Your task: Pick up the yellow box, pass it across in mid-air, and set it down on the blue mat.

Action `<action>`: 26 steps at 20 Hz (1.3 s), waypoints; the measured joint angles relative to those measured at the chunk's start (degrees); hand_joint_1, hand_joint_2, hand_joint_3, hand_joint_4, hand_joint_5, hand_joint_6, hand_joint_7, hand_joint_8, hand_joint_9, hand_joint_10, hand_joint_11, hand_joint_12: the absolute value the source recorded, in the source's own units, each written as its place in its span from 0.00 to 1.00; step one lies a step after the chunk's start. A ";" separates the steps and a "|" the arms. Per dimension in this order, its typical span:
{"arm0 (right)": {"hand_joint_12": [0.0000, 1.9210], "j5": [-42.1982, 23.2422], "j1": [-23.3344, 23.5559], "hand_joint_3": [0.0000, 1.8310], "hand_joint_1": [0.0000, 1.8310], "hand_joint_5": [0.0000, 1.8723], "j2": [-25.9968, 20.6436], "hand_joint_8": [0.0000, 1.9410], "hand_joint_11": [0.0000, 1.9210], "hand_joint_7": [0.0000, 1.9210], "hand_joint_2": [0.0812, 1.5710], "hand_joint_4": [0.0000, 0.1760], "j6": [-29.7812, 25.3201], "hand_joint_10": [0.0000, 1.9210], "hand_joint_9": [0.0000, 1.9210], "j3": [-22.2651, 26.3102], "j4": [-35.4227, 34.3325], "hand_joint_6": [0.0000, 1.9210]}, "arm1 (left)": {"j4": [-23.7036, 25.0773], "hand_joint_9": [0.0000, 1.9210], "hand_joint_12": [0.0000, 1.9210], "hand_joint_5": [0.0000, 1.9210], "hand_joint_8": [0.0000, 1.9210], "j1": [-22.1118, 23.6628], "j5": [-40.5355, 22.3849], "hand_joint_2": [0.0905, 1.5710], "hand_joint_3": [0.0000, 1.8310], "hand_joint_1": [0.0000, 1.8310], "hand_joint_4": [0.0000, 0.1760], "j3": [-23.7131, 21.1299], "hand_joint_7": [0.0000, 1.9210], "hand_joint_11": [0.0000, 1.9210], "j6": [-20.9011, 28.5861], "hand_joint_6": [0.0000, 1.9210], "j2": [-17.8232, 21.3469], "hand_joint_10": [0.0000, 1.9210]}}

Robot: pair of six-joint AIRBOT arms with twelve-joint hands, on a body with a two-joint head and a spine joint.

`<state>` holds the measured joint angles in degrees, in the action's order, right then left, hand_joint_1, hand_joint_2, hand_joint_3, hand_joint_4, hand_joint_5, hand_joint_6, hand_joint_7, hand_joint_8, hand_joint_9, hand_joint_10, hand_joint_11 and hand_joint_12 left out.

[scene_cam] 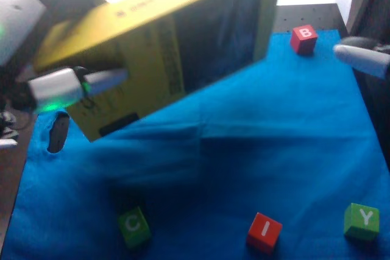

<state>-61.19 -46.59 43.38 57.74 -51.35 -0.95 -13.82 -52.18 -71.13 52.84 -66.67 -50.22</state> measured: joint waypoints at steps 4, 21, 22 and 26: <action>0.27 8.52 5.51 0.00 0.43 0.00 4.39 0.00 0.00 0.00 0.72 0.37 0.02 0.00 0.00 -2.67 2.75 0.00 | 5.49 0.83 1.00 0.64 1.00 2.58 5.60 0.73 0.00 0.67 1.00 0.61 0.76 0.87 0.74 1.00 -1.79 1.00; 1.00 20.11 9.97 0.01 0.85 0.64 9.62 1.00 0.83 0.74 0.74 0.00 -1.14 1.00 0.79 -7.37 5.92 1.00 | 15.26 0.82 1.00 0.59 1.00 6.32 4.20 0.74 0.00 0.63 0.96 0.66 0.74 0.86 -1.53 1.00 -2.10 1.00; 1.00 20.00 9.99 0.01 0.84 0.65 9.62 1.00 0.83 0.73 0.75 0.00 -1.14 1.00 0.79 -7.43 5.92 1.00 | 15.13 0.82 1.00 0.60 1.00 6.32 4.15 0.74 0.00 0.63 0.95 0.57 0.73 0.86 -1.51 1.00 -2.05 1.00; 1.00 20.39 10.82 0.01 0.80 0.65 9.55 1.00 0.82 0.72 0.76 0.00 -1.16 1.00 0.77 -7.54 6.10 1.00 | 14.62 0.82 1.00 0.60 1.00 6.29 4.09 0.74 0.00 0.63 0.95 0.55 0.73 0.86 -1.11 1.00 -1.75 1.00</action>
<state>-40.80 -35.77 52.93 56.58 -58.89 5.15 0.80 -45.89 -67.05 53.39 -67.79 -51.96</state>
